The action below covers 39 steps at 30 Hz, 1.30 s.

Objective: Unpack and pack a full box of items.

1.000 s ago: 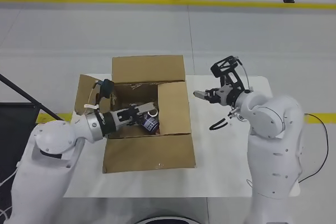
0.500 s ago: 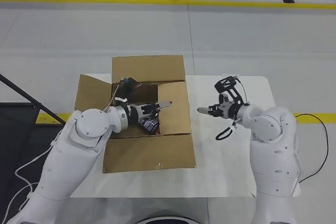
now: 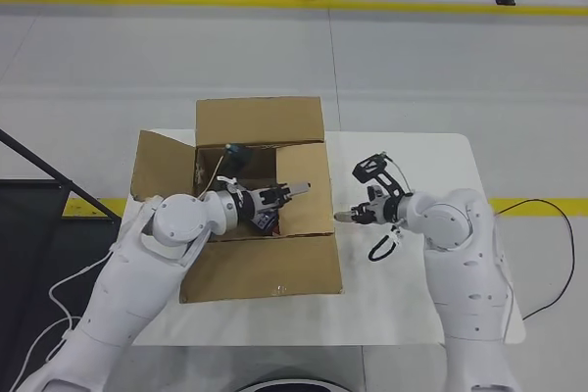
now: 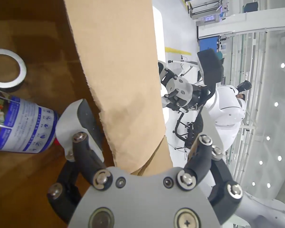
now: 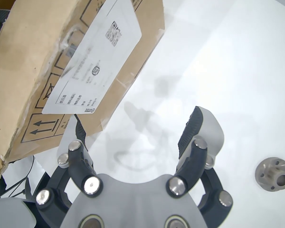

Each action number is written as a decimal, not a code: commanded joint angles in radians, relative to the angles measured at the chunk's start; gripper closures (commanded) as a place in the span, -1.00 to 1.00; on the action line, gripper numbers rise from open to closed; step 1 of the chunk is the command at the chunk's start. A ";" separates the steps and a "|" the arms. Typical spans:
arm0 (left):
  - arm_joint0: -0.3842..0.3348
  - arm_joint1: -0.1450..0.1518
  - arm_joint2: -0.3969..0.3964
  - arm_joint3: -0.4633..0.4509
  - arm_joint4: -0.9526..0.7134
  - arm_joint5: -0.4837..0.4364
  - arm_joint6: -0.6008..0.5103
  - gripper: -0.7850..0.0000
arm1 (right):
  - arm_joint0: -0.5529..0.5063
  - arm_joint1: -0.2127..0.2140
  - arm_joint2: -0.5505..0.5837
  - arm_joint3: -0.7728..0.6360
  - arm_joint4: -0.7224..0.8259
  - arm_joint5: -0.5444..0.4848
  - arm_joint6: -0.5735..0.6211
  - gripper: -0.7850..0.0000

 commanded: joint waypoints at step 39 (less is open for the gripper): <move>0.062 -0.004 -0.014 -0.203 -0.061 -0.051 0.100 -1.00 | -0.207 0.143 -0.034 -0.305 0.113 0.058 -0.251 -1.00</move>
